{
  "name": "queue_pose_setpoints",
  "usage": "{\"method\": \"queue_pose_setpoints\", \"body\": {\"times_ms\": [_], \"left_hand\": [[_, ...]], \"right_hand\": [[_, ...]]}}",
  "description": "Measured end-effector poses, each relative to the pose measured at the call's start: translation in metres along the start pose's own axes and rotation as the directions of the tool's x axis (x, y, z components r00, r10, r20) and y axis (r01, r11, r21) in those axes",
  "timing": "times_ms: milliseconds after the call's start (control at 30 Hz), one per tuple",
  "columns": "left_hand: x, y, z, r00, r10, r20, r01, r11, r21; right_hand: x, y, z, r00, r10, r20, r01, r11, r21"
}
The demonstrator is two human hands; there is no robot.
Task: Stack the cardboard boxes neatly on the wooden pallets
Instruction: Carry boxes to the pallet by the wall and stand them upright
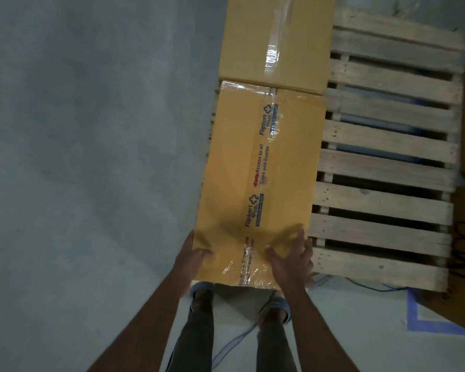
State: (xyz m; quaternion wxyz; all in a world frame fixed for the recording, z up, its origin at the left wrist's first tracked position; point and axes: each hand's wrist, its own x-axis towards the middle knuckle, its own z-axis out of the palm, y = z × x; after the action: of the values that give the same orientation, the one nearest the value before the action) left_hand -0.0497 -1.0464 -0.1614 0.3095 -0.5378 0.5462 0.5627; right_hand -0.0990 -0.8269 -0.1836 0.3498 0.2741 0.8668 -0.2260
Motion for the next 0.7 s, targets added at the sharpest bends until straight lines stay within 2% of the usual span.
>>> {"method": "queue_pose_setpoints", "body": {"times_ms": [100, 167, 233, 333, 433, 533, 633, 700], "left_hand": [[-0.007, -0.033, -0.005, 0.997, -0.079, -0.009, 0.078, 0.997, -0.016], [-0.011, -0.043, -0.008, 0.992, -0.118, -0.034, 0.116, 0.992, -0.056], [-0.011, -0.043, -0.011, 0.988, -0.140, -0.062, 0.134, 0.987, -0.082], [-0.008, -0.044, -0.017, 0.981, -0.149, -0.122, 0.147, 0.989, -0.026], [0.000, -0.049, -0.026, 0.979, -0.170, -0.111, 0.168, 0.985, -0.026], [0.000, -0.050, -0.040, 0.973, -0.227, -0.046, 0.213, 0.955, -0.206], [-0.001, -0.055, -0.049, 0.950, -0.309, 0.049, 0.301, 0.858, -0.417], [-0.001, -0.058, -0.054, 0.943, -0.319, 0.093, 0.319, 0.790, -0.524]], "right_hand": [[-0.023, 0.013, 0.005, 0.993, -0.109, -0.040, 0.095, 0.965, -0.245], [-0.034, 0.014, 0.009, 0.963, -0.267, -0.028, 0.226, 0.863, -0.452], [-0.040, 0.004, 0.015, 0.930, -0.365, 0.026, 0.316, 0.764, -0.562], [-0.045, -0.029, 0.026, 0.915, -0.397, 0.070, 0.355, 0.711, -0.607], [-0.048, -0.071, 0.037, 0.897, -0.432, 0.093, 0.393, 0.685, -0.614], [-0.054, -0.115, 0.050, 0.845, -0.498, 0.193, 0.498, 0.604, -0.622], [-0.062, -0.149, 0.062, 0.783, -0.564, 0.261, 0.580, 0.512, -0.633], [-0.066, -0.165, 0.070, 0.772, -0.556, 0.309, 0.606, 0.493, -0.624]]}}
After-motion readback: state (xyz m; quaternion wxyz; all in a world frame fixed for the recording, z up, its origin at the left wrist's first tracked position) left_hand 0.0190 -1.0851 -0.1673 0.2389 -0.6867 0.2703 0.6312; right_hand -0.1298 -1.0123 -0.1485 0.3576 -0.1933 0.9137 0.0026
